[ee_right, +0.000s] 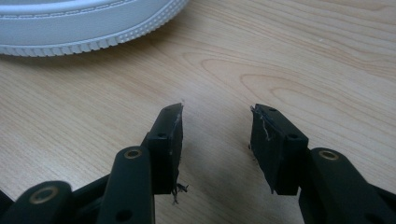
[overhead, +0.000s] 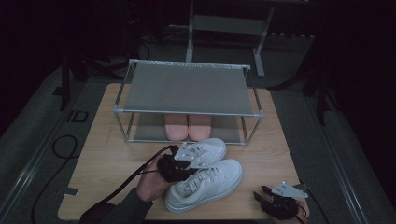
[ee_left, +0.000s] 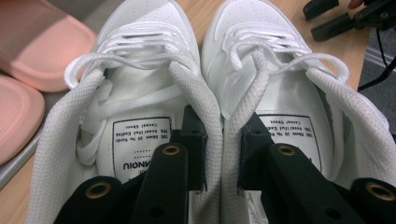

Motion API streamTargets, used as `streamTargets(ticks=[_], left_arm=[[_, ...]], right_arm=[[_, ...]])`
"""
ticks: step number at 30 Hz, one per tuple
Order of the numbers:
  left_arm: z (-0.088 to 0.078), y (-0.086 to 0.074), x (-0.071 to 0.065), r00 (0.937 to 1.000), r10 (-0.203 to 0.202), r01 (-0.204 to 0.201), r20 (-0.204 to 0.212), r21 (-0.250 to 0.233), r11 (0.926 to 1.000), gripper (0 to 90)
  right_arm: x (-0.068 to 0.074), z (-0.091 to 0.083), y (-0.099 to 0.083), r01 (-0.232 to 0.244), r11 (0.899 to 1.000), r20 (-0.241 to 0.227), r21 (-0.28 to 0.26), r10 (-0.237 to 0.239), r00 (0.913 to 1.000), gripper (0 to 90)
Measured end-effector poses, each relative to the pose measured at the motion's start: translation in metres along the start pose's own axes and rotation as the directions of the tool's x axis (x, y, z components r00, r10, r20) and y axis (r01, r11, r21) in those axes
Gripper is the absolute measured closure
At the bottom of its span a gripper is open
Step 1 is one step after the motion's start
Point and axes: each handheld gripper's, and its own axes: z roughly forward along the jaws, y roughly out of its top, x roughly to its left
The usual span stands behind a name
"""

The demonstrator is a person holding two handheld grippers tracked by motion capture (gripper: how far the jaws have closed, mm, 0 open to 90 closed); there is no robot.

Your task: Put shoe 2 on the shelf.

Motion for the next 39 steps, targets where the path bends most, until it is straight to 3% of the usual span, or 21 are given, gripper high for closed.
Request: streamTargets(ticks=[6,11,18,25,28,39], left_arm=[[0.003,0.011,0.003,0.9995,0.006,-0.006,0.031,-0.016,0.9999,76.7],[0.004,0.02,0.003,0.9988,0.04,-0.039,0.029,-0.029,0.9988,76.7],[0.001,0.034,0.01,0.9974,0.048,-0.045,0.054,-0.05,0.9977,76.6],[-0.001,0.051,0.014,0.9927,0.094,-0.09,0.076,-0.058,0.9943,76.5],[-0.003,0.06,0.01,0.9881,0.138,-0.134,0.067,-0.064,0.9889,76.4],[0.003,0.085,0.009,0.9811,0.165,-0.159,0.1,-0.073,0.9847,76.4]], right_arm=[[0.0,0.003,-0.001,0.003,1.0,-0.005,0.006,-0.003,1.0,52.5],[0.0,0.002,-0.001,0.001,1.0,-0.007,-0.002,-0.001,1.0,52.4],[-0.001,0.002,-0.003,-0.003,1.0,-0.007,-0.003,0.003,1.0,52.4],[-0.001,0.002,-0.004,0.005,1.0,-0.006,-0.01,-0.005,1.0,51.5],[-0.001,0.001,-0.004,0.004,1.0,-0.006,-0.011,-0.005,1.0,51.2],[-0.001,-0.001,-0.007,0.011,1.0,0.008,-0.012,-0.011,0.9999,50.5]])
